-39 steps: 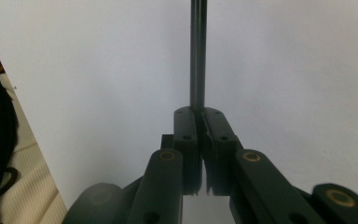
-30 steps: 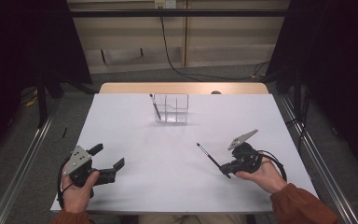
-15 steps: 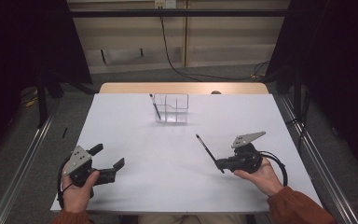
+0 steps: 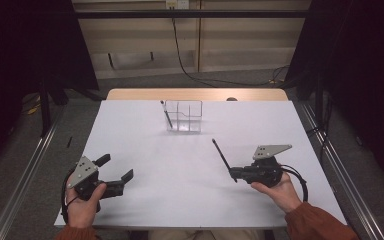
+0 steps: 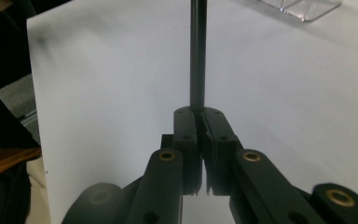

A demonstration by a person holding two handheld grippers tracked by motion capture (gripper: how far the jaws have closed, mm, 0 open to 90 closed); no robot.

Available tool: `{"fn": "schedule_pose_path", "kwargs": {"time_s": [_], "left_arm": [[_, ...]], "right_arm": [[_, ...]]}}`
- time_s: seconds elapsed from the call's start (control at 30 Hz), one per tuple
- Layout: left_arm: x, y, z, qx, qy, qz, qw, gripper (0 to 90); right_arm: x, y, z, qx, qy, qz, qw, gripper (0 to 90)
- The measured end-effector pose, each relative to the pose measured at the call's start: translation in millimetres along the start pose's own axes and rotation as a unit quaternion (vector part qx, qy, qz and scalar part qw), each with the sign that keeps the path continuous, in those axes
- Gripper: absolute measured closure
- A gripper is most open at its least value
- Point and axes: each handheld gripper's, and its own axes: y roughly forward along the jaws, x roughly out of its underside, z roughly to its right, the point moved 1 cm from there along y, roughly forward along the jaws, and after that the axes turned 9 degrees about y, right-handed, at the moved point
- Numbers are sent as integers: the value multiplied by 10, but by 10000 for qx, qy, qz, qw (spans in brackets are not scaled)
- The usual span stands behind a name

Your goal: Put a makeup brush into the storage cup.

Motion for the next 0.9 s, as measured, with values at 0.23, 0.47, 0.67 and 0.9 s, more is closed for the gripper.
{"fn": "schedule_pose_path", "kwargs": {"time_s": [0.23,0.47,0.67,0.9], "left_arm": [[-1,-5,-4,10,-8,-12,10000,33],[-10,2,18,65,-20,-6,10000,34],[-33,-7,28,40,-41,109,9999,33],[-90,44,119,228,58,112,9997,32]], "right_arm": [[-8,-23,-36,17,-142,368,9992,848],[-16,-17,-85,-98,-231,477,9985,847],[-31,-28,-100,-117,-257,604,9978,847],[-65,-14,-124,-184,-302,658,9972,846]]}}
